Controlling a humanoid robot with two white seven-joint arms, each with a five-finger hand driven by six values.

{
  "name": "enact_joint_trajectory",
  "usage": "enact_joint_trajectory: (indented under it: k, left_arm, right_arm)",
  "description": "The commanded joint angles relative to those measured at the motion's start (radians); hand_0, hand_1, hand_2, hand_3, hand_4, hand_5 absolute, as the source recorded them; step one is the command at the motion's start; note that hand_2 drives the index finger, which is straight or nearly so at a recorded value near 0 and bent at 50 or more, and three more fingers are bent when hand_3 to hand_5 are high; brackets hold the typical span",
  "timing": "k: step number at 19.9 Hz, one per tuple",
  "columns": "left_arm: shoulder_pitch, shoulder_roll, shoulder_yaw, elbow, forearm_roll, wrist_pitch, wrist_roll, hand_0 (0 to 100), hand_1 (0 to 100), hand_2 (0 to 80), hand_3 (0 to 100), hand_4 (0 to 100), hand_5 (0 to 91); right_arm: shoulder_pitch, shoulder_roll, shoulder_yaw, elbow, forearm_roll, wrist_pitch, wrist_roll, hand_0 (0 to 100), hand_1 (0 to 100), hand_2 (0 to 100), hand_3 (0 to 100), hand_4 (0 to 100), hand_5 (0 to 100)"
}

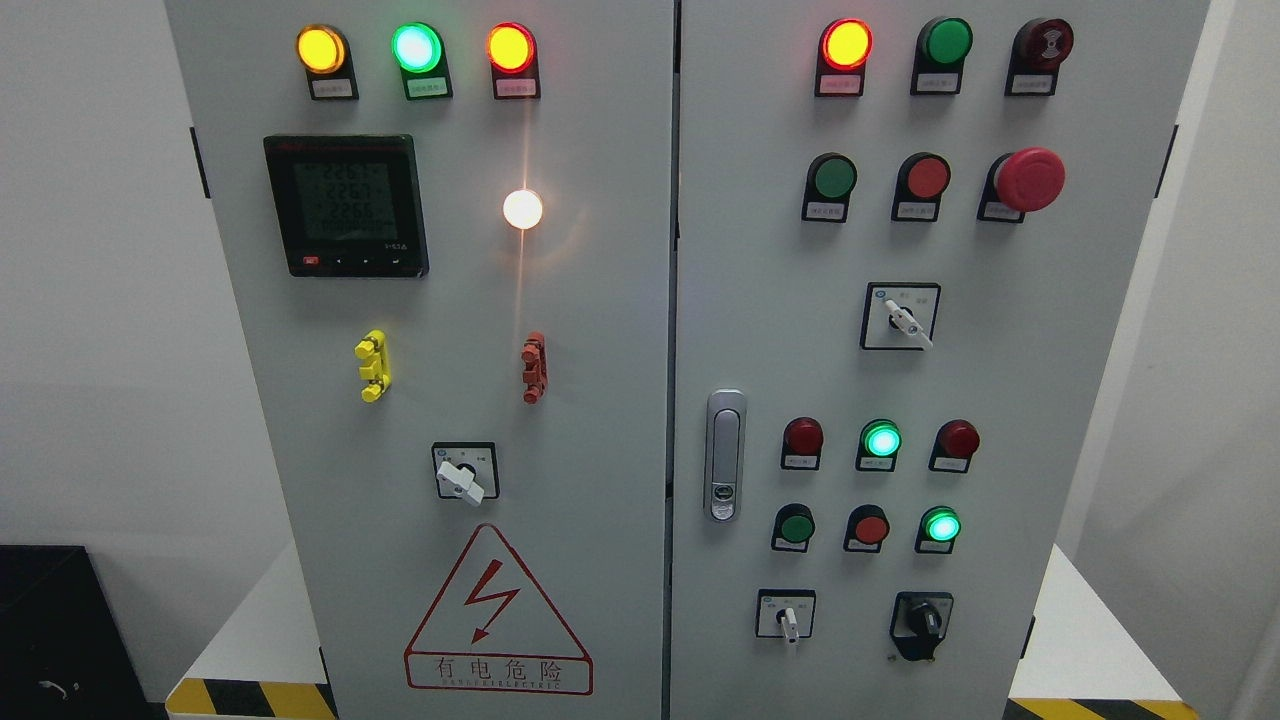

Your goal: Flip black knob to close circuit

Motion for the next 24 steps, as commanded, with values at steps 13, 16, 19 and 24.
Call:
enact_joint_trajectory:
  k: [13,16,19,24]
  left_arm:
    - [0.006,0.000,0.000,0.000,0.000,0.000,0.000,12,56,0.0,0,0,0.0]
    - [0.006,-0.001,0.000,0.000,0.000,0.000,0.000,12,56,0.0,0,0,0.0]
    - [0.006,0.000,0.000,0.000,0.001,0.000,0.000,12,56,0.0,0,0,0.0]
    - [0.006,0.000,0.000,0.000,0.000,0.000,0.000,12,56,0.0,0,0,0.0]
  right_arm:
    - [-0.005,0.001,-0.015,-0.068,0.130,0.043,0.001,0,8,0,0,0,0]
    - [-0.005,0.001,-0.017,-0.136,0.233,0.088,-0.007,0,9,0,0,0,0]
    - [-0.002,0.001,-0.015,-0.208,0.304,0.116,-0.007,0,9,0,5,0,0]
    - [-0.004,0.001,-0.014,-0.289,0.474,0.131,-0.045,0,9,3,10,1,0]
